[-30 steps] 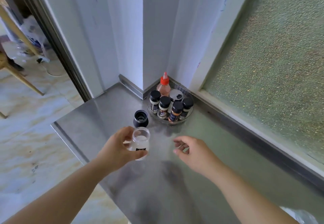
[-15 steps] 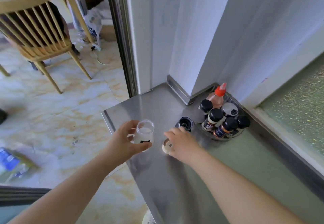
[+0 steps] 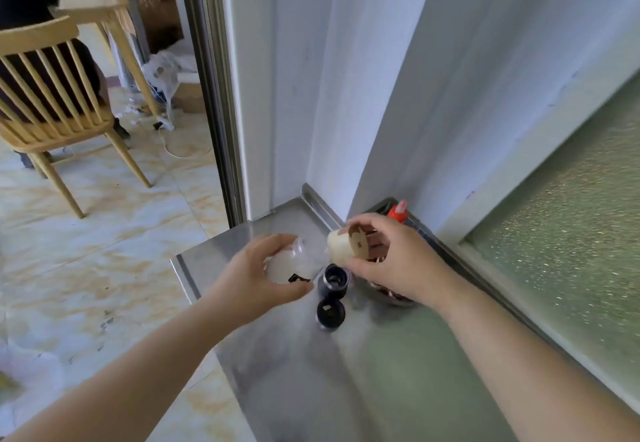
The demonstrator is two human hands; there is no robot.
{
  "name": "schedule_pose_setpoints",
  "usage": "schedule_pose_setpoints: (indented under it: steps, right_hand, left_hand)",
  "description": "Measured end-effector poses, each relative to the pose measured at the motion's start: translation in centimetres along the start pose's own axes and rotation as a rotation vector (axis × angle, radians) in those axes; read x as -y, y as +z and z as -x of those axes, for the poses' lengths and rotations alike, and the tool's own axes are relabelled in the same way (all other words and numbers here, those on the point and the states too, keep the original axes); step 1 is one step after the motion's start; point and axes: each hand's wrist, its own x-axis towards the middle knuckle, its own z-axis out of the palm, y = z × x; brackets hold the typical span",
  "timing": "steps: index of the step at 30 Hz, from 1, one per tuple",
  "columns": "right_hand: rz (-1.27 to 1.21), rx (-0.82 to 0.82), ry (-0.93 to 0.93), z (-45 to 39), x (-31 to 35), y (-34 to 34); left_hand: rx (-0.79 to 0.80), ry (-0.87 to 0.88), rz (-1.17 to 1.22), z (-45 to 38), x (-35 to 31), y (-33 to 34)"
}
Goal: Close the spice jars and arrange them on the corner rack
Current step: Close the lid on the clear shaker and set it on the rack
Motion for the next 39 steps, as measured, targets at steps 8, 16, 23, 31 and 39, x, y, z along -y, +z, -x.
schedule_pose_setpoints:
  steps: [8,16,23,31,39]
  right_hand:
    - [0.04,-0.236,-0.013,10.1,6.0,-13.9]
    - [0.082,-0.25,0.09,20.1,7.3,-19.7]
    - [0.122,-0.305,0.129,25.3,7.0,-21.8]
    - [0.094,-0.333,0.118,26.8,7.8,-20.8]
    - [0.3,-0.239,0.174,25.1,9.7,-19.7]
  left_hand:
    - [0.122,0.32,-0.013,-1.5,-13.1,4.2]
    - [0.203,0.568,-0.05,1.1,-22.3,8.9]
    - [0.16,0.697,-0.051,4.0,-25.8,11.3]
    - [0.124,0.757,0.012,6.4,-26.7,11.7]
    - [0.27,0.493,0.192,4.6,-23.9,10.5]
